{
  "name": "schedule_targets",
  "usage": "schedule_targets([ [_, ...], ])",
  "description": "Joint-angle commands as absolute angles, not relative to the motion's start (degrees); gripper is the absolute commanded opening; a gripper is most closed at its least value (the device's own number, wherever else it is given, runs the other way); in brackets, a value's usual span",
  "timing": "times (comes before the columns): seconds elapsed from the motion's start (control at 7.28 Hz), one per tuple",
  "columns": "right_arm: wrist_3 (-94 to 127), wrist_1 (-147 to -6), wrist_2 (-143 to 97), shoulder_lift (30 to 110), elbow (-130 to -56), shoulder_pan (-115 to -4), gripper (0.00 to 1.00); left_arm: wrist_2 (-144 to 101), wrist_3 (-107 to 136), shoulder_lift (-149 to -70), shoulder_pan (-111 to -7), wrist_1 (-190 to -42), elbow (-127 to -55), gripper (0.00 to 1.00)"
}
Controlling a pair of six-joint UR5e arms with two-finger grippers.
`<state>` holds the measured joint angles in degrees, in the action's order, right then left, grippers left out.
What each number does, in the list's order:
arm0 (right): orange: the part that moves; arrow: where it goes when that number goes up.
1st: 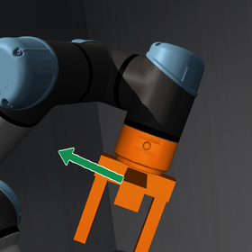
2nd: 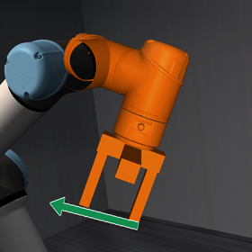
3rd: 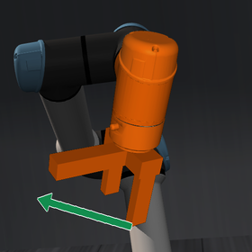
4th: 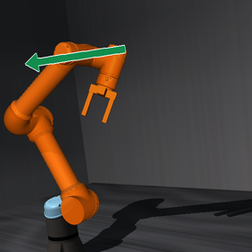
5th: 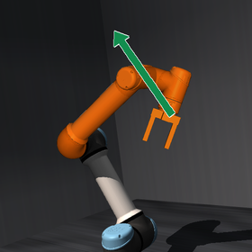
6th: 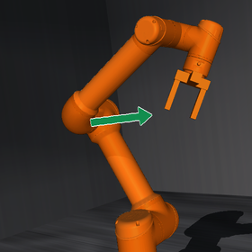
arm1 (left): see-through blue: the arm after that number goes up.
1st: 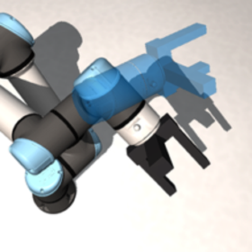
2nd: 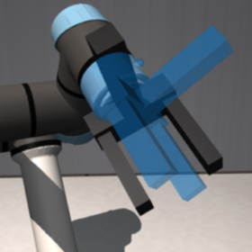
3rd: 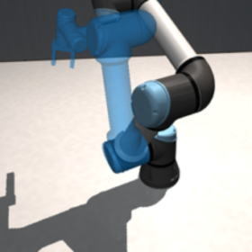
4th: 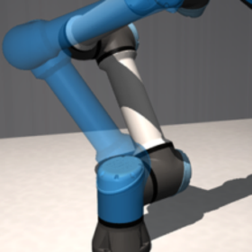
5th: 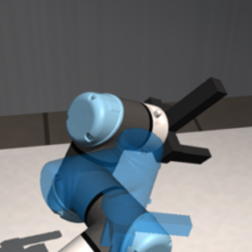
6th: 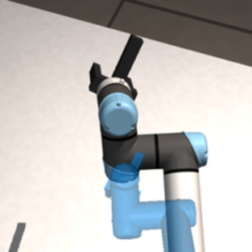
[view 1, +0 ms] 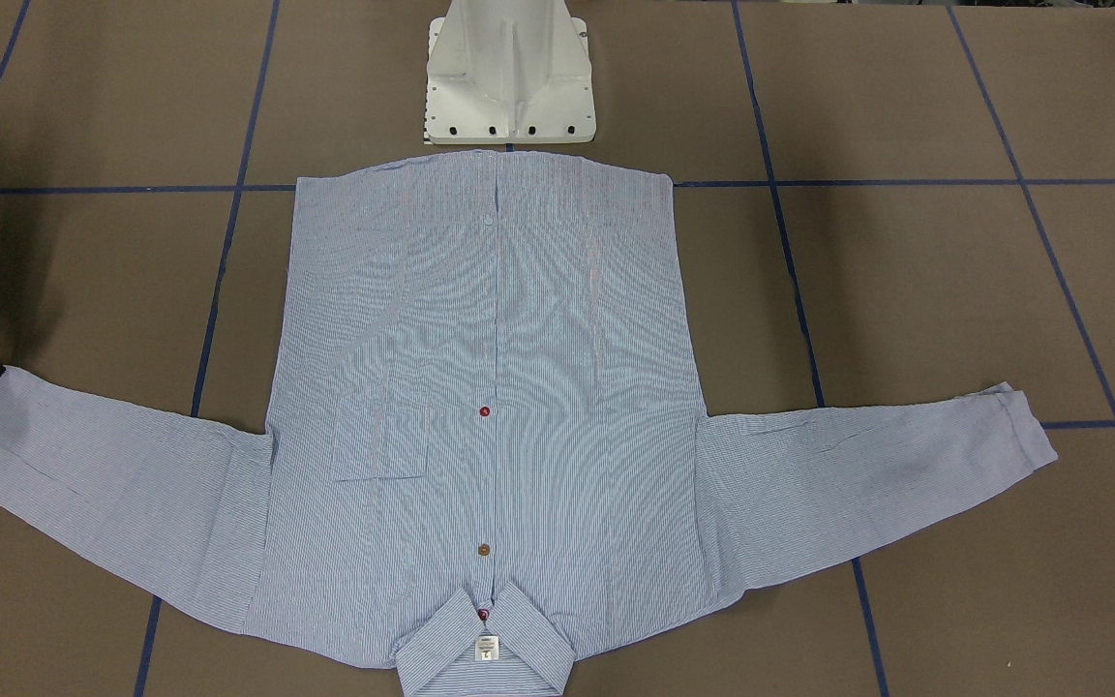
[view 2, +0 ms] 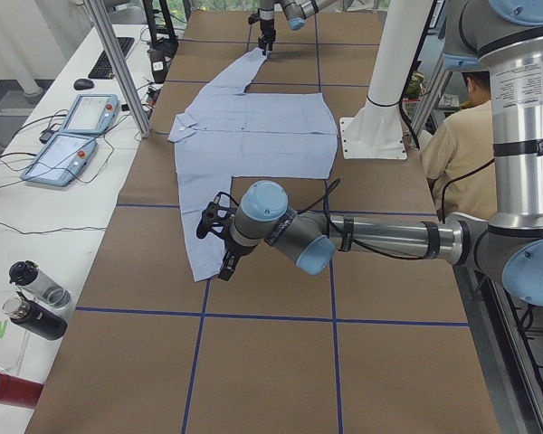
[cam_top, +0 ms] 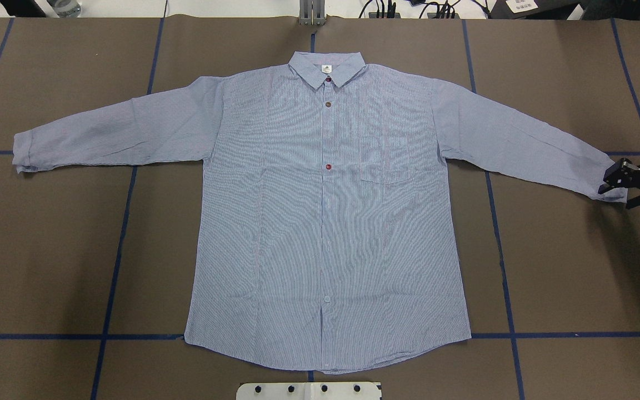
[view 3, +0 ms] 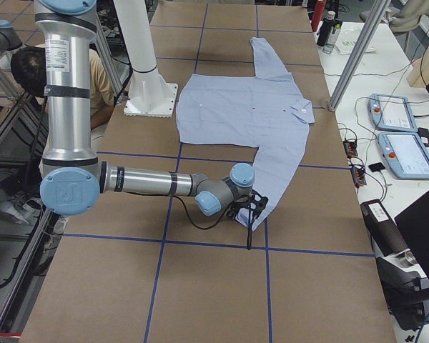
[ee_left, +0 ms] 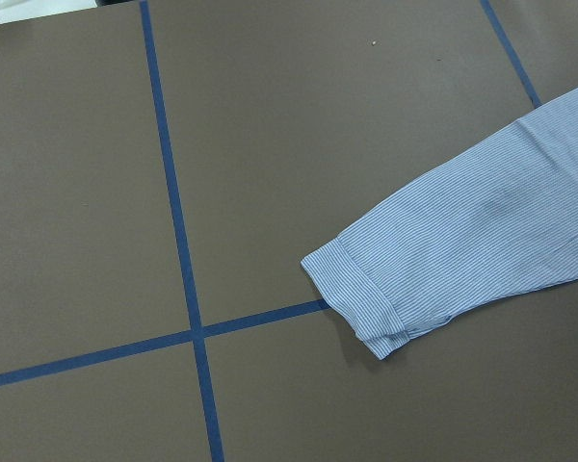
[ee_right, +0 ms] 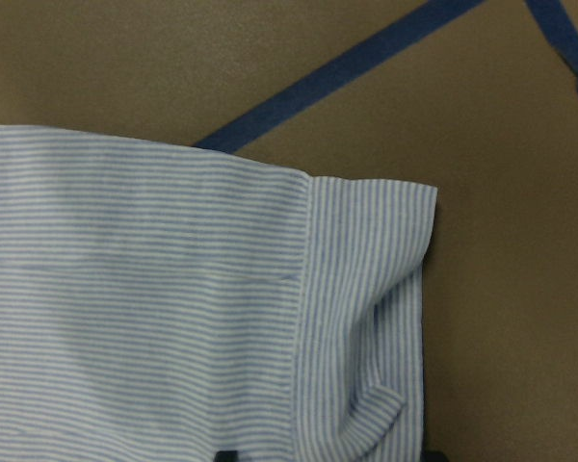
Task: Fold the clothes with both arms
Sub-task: 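Grasp the cuff of the sleeve nearest the right gripper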
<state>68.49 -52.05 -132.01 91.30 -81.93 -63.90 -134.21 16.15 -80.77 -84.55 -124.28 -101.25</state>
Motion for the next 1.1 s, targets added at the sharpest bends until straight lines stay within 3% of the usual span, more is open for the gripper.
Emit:
schedule_targets([
  [0.0, 69.0, -52.1, -132.0, 91.3, -81.8, -63.9, 0.37, -134.2, 16.2, -80.8, -84.6, -124.4, -101.3, 0.99],
  [0.27, 69.2, -52.0, -132.1, 91.1, -82.2, -64.0, 0.0, -134.0, 16.3, -80.8, -84.6, -125.0, -101.3, 0.99],
  [0.69, 69.3, -52.0, -132.1, 90.8, -84.5, -64.8, 0.0, -134.0, 16.3, -80.8, -84.6, -125.0, -101.3, 0.99],
  [0.96, 69.4, -52.8, -131.8, 88.8, -90.7, -64.9, 0.0, -134.1, 16.3, -80.9, -84.6, -125.0, -101.3, 0.99],
])
